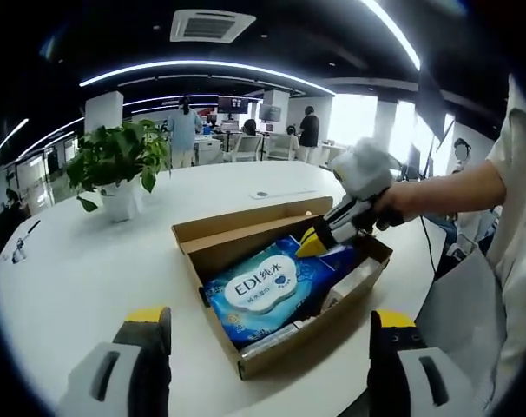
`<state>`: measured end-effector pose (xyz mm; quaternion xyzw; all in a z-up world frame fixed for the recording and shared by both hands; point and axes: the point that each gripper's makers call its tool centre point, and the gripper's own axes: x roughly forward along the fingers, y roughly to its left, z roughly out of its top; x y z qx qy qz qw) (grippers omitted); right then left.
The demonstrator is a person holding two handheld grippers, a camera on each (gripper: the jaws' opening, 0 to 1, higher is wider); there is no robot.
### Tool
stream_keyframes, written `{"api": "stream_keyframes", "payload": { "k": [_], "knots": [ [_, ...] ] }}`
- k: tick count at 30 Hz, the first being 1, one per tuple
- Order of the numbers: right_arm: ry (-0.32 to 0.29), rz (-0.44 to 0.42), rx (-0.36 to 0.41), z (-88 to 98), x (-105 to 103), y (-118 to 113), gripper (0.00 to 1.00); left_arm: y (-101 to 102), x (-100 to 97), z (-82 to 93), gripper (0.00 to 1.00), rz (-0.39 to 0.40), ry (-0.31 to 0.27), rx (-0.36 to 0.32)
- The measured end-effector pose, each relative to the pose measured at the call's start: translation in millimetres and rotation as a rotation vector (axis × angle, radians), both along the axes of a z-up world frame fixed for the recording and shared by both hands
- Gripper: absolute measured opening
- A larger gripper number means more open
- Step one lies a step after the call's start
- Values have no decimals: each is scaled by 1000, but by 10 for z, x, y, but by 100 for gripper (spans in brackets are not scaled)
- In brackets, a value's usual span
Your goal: Operate the shoe box by opening the lid, removing the specified soft item, and placing it in the target area until the item is outside and the box remains undamaged.
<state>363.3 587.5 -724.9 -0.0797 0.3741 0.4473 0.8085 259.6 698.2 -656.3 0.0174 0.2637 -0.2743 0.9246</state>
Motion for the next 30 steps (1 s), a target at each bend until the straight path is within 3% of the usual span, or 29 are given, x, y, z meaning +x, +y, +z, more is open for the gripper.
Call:
{"api": "stream_keyframes", "payload": {
  "k": [15, 30],
  "knots": [
    [-31, -47, -1, 150, 26, -195, 0, -21, 31, -18, 93, 1, 4, 14],
    [-23, -102, 11, 269, -10, -500, 0, -243, 144, -57, 79, -32, 47, 59]
  ]
}}
